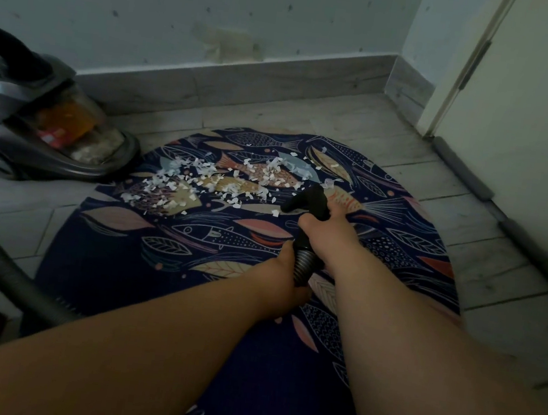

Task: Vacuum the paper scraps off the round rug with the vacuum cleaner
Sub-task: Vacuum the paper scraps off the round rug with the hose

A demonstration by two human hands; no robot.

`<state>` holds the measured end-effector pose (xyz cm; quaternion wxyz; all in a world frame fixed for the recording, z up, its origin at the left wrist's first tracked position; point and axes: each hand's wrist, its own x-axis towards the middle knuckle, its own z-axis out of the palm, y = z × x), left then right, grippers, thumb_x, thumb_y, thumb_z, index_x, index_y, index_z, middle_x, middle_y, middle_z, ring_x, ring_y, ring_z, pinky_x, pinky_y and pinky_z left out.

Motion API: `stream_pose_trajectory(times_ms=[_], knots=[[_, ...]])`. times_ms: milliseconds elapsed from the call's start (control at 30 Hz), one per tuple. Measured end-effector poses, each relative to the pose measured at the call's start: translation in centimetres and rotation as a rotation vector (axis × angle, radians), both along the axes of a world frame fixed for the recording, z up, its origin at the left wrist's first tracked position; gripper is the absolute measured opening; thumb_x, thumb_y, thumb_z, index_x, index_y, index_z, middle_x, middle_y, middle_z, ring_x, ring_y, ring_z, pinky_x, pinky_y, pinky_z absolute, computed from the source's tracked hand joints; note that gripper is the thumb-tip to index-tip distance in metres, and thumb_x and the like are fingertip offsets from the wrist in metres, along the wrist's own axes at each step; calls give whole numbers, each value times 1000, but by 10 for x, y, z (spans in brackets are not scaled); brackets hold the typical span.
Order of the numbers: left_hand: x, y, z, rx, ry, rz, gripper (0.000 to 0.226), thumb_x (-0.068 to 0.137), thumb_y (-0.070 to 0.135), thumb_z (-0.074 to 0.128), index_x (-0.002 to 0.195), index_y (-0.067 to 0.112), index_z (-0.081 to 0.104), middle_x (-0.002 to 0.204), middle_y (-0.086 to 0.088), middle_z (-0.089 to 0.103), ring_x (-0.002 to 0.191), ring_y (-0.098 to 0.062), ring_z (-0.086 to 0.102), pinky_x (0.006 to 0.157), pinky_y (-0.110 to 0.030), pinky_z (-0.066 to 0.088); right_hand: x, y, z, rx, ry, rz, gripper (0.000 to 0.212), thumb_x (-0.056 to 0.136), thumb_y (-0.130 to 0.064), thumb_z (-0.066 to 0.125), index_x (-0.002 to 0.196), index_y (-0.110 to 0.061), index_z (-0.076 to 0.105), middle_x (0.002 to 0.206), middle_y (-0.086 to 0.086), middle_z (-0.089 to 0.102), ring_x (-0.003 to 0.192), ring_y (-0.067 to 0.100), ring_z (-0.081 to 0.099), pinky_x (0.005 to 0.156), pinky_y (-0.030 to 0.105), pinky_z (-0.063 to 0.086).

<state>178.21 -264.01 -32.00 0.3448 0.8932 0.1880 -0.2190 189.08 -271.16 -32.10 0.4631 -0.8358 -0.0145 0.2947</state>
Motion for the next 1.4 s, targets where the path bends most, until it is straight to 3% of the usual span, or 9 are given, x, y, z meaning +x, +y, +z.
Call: stream_pose_trajectory(times_ms=[100, 233, 367, 533, 667, 800, 1033, 1400], knots=[[-8, 2, 7, -12, 0, 17, 89, 92, 32, 58, 151, 23, -8, 132, -13, 50, 102, -22, 58, 77, -29, 46, -6, 5, 0, 7, 18, -5, 76, 91, -34, 60, 156, -27, 21, 137, 13, 51, 112, 32, 55, 98, 43, 49], [-15, 4, 10, -10, 7, 7, 88, 91, 32, 59, 151, 22, -6, 130, -12, 52, 95, -19, 58, 73, -27, 44, -13, 10, 0, 37, 42, -20, 75, 89, -34, 61, 155, -29, 25, 133, 13, 53, 109, 34, 57, 97, 50, 52], [-17, 2, 6, 25, 17, -11, 92, 90, 33, 60, 151, 20, -9, 134, -13, 50, 111, -26, 56, 84, -30, 44, -20, 7, -1, 24, 32, -51, 72, 92, -33, 58, 156, -29, 24, 135, 13, 53, 108, 32, 57, 91, 42, 51], [-17, -1, 4, 16, 11, -19, 91, 90, 32, 59, 151, 20, -8, 132, -12, 51, 112, -25, 55, 85, -29, 43, -20, 2, -3, -16, 6, -66, 71, 94, -34, 57, 156, -29, 23, 138, 14, 52, 100, 29, 53, 79, 37, 44], [-20, 0, 10, -13, -1, -3, 88, 91, 30, 59, 151, 20, -5, 133, -13, 51, 107, -25, 59, 77, -28, 44, -20, 4, -2, -14, 11, -60, 72, 93, -34, 57, 156, -28, 23, 138, 14, 51, 108, 32, 55, 88, 41, 50], [-25, 6, 13, -18, -2, 9, 87, 92, 30, 58, 151, 21, -5, 133, -12, 51, 104, -23, 60, 73, -25, 42, -24, 10, -1, 10, 20, -69, 73, 93, -34, 58, 156, -28, 22, 135, 15, 53, 105, 31, 56, 83, 39, 50], [-29, 10, 1, 38, 0, -31, 94, 90, 34, 59, 151, 21, -12, 134, -13, 51, 113, -27, 55, 87, -31, 43, -32, 8, -8, 44, 31, -86, 73, 95, -34, 54, 157, -30, 16, 133, 13, 53, 95, 29, 55, 76, 37, 46], [-13, 14, -10, 1, 16, -53, 94, 92, 30, 58, 150, 24, -17, 132, -13, 53, 107, -24, 60, 79, -25, 41, -24, 10, -20, 72, 3, -157, 72, 100, -35, 51, 158, -34, 9, 137, 16, 50, 83, 23, 51, 76, 36, 42]])
